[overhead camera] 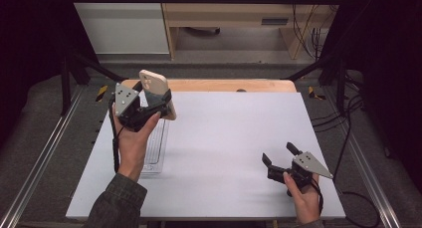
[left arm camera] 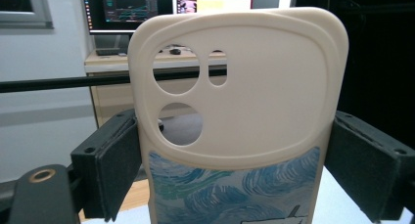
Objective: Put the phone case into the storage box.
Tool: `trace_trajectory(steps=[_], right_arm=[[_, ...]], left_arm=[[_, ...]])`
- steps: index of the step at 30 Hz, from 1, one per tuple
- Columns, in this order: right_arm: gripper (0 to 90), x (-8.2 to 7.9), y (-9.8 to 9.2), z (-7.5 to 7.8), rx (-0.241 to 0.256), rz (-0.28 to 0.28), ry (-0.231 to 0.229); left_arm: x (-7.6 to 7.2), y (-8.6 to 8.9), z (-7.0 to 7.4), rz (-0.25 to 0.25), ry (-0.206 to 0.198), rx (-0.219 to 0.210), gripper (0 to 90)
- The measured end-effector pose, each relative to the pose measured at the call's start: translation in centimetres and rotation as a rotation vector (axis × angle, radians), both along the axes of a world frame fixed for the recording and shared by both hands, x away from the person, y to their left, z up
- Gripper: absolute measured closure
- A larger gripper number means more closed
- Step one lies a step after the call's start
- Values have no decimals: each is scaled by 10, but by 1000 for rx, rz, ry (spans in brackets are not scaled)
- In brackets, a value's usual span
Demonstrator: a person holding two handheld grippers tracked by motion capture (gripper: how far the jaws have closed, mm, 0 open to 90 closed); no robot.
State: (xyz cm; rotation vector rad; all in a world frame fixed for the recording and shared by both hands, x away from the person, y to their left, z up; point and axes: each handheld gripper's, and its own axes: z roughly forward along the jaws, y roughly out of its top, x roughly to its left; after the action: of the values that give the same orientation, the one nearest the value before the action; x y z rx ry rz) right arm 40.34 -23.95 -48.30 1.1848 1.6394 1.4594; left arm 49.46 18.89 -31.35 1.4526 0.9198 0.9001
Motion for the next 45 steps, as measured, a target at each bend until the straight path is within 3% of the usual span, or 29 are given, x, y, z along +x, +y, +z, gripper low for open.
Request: trace_trajectory(steps=[12, 36, 45], right_arm=[[46, -2, -3, 1, 10, -1, -15], [46, -1, 1, 0, -5, 16, -25], [46, -1, 0, -1, -8, 17, -26]], left_arm=[[12, 8, -4, 35, 9, 28, 114], [29, 19, -8, 76, 18, 26, 114], [48, 20, -14, 117, 28, 51, 114]])
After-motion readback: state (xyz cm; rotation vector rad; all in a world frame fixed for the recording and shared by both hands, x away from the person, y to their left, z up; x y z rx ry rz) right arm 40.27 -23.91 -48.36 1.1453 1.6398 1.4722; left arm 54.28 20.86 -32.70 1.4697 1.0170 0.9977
